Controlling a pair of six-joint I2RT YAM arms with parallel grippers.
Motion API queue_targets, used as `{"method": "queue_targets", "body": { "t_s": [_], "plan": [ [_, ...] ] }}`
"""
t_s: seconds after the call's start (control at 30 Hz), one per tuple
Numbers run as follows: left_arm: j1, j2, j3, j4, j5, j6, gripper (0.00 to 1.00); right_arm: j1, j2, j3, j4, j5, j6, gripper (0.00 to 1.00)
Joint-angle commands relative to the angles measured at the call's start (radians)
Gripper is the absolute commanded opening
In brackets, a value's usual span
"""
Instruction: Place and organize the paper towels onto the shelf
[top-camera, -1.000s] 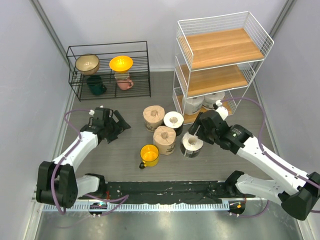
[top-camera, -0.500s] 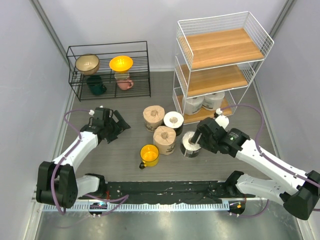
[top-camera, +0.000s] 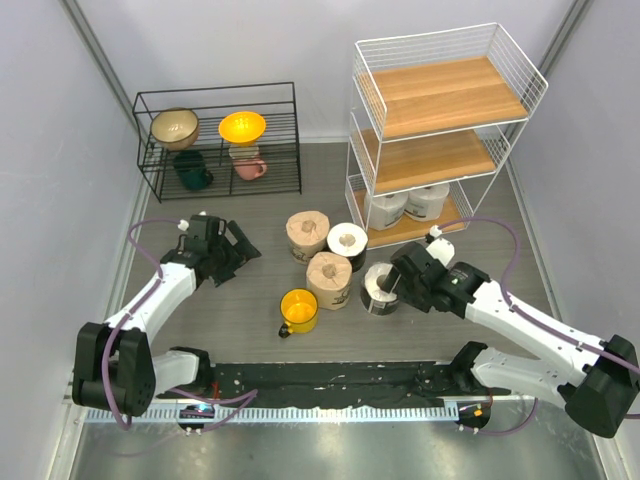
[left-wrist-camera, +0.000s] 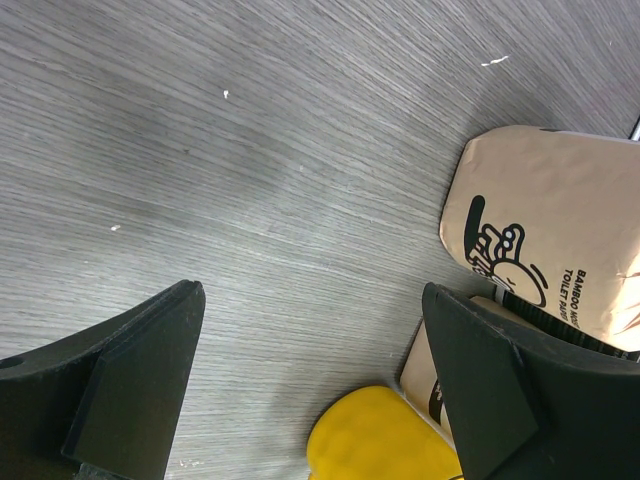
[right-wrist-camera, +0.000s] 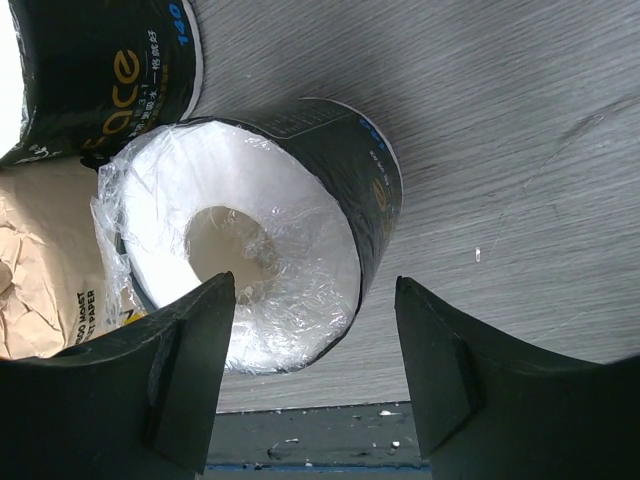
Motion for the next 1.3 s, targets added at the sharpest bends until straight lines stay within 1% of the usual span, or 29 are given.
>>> {"method": "queue_targets", "body": {
  "t_s": [0.0,0.5,0.63,0.67,0.77,0.87,0.9,1.0,1.07,1.17,1.27],
  "plan": [
    [-0.004,0.005,0.035,0.008,-0.001,0.015,0.96,0.004,0.0,-0.017,0.032,0.026,0.021,0.69],
    [-0.004,0.005,0.029,0.008,0.001,0.016,0.96,0.004,0.011,-0.077,0.069,0.037,0.041,0.63],
    [-0.004,0.005,0.027,0.012,0.002,0.015,0.96,0.005,0.016,-0.092,0.09,0.032,0.038,0.55],
    [-0.004,0.006,0.027,0.012,0.001,0.015,0.96,0.004,0.014,-0.095,0.101,0.031,0.038,0.47],
    [-0.006,0.008,0.035,0.011,0.001,0.016,0.96,0.004,-0.01,-0.112,0.125,0.037,0.049,0.37],
    [-0.004,0.005,0.038,0.011,0.002,0.016,0.96,0.004,-0.09,-0.124,0.144,0.072,0.052,0.35],
    [-0.006,0.008,0.035,0.012,0.001,0.015,0.96,0.002,-0.129,-0.115,0.148,0.086,0.046,0.35],
    [-0.004,0.014,0.033,0.019,0.004,0.013,0.96,0.002,-0.17,-0.065,0.135,0.143,0.02,0.34],
    [-0.004,0.018,0.035,0.015,0.002,0.015,0.95,0.002,-0.168,-0.02,0.086,0.198,0.009,0.34],
    [-0.006,0.015,0.041,0.011,0.002,0.018,0.96,0.002,-0.151,0.102,0.012,0.282,-0.002,0.34],
    [-0.004,0.009,0.039,0.011,-0.004,0.018,0.96,-0.006,-0.128,0.181,-0.008,0.351,-0.039,0.34]
  ]
}}
